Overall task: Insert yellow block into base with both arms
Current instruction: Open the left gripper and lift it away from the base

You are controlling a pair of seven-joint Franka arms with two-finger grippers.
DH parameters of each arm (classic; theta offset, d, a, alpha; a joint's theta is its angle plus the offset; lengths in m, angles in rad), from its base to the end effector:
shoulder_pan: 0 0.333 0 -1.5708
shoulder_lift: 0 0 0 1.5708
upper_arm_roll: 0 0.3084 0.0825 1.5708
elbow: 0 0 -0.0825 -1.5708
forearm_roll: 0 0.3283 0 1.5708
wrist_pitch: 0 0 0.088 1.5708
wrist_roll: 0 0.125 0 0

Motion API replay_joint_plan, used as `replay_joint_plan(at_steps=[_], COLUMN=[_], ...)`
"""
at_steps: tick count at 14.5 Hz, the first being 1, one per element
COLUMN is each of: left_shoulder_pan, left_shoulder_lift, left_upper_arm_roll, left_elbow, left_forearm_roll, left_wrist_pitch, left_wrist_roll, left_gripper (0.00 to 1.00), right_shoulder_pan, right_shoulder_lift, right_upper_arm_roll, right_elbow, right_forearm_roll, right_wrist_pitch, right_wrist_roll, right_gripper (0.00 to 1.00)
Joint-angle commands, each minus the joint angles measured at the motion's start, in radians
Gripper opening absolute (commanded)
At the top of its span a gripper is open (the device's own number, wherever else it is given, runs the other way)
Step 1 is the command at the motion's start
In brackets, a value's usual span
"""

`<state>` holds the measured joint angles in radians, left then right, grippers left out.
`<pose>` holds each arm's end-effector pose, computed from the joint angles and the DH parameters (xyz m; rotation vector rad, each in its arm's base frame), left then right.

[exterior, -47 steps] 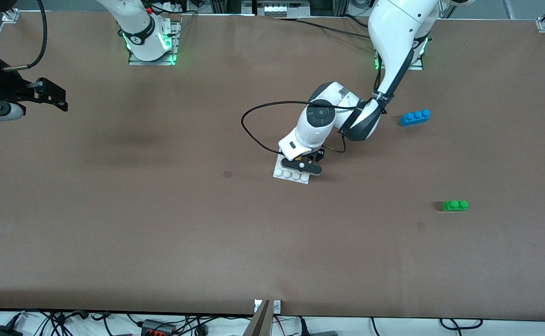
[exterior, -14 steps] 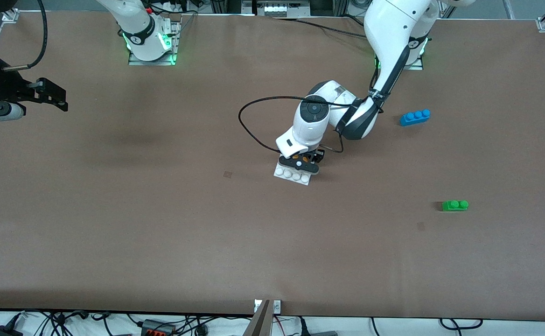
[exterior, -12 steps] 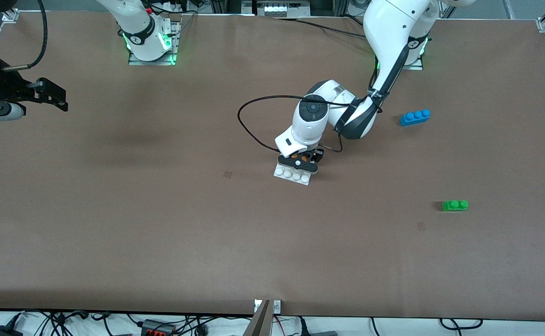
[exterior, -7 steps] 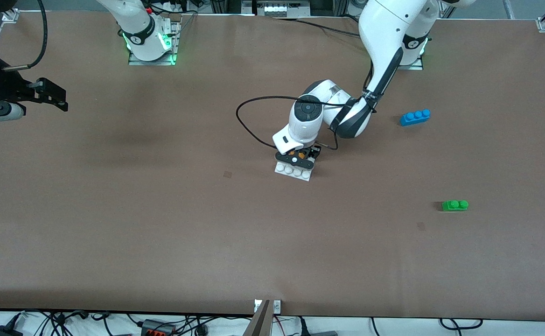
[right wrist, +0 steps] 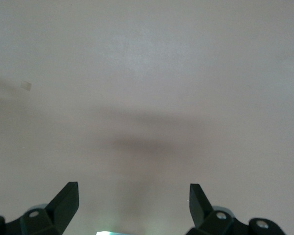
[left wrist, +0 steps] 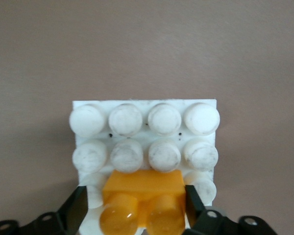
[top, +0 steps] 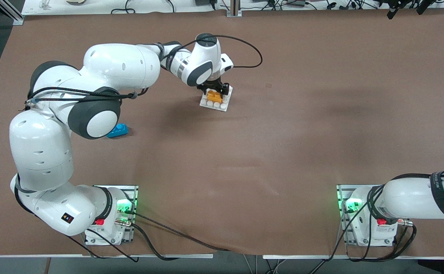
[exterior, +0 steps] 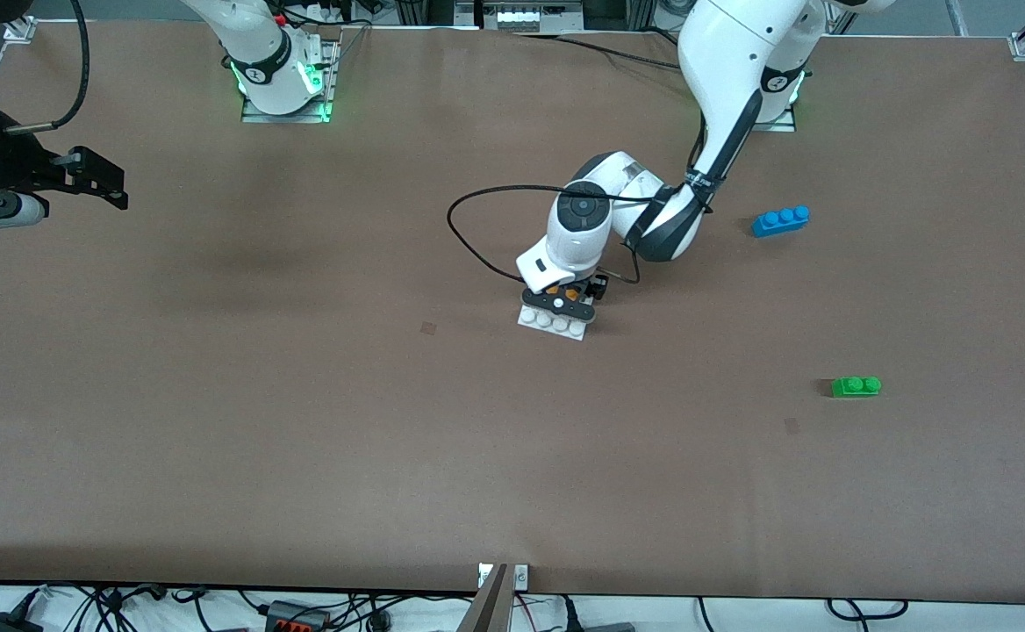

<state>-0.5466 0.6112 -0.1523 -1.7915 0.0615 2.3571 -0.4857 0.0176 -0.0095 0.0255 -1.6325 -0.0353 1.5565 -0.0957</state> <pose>0.4723 -0.3853 0.2258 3.1029 -0.3617 -0.0880 0.4910 0.0168 0.5769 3.0985 0.2164 -0.1047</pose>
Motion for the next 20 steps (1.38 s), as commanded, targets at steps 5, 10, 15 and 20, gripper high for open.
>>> replay_joint_plan(at_steps=[5, 10, 15, 20], left_shoulder_pan=[0.279, 0.540, 0.605, 0.645], left_shoulder_lift=[-0.240, -0.404, -0.462, -0.485], left_upper_arm_roll=[-0.006, 0.014, 0.082, 0.089], left_elbow=[0.060, -0.014, 0.065, 0.210], left_forearm_roll=[-0.175, -0.166, -0.086, -0.088], left_wrist_pitch=[-0.260, -0.327, -0.511, -0.670], left_wrist_roll=[0.252, 0.260, 0.317, 0.467], left_gripper=[1.00, 1.00, 1.00, 1.00], right_shoulder_pan=[-0.001, -0.001, -0.001, -0.002], right_shoulder_lift=[0.010, 0.013, 0.013, 0.013], right_upper_arm_roll=[0.002, 0.002, 0.004, 0.002], right_elbow=[0.022, 0.022, 0.022, 0.022], right_forearm_roll=[-0.008, -0.008, -0.008, -0.008], right_wrist_pitch=[-0.010, -0.010, -0.010, -0.010], right_wrist_roll=[0.002, 0.002, 0.002, 0.002], right_gripper=[1.00, 1.00, 1.00, 1.00])
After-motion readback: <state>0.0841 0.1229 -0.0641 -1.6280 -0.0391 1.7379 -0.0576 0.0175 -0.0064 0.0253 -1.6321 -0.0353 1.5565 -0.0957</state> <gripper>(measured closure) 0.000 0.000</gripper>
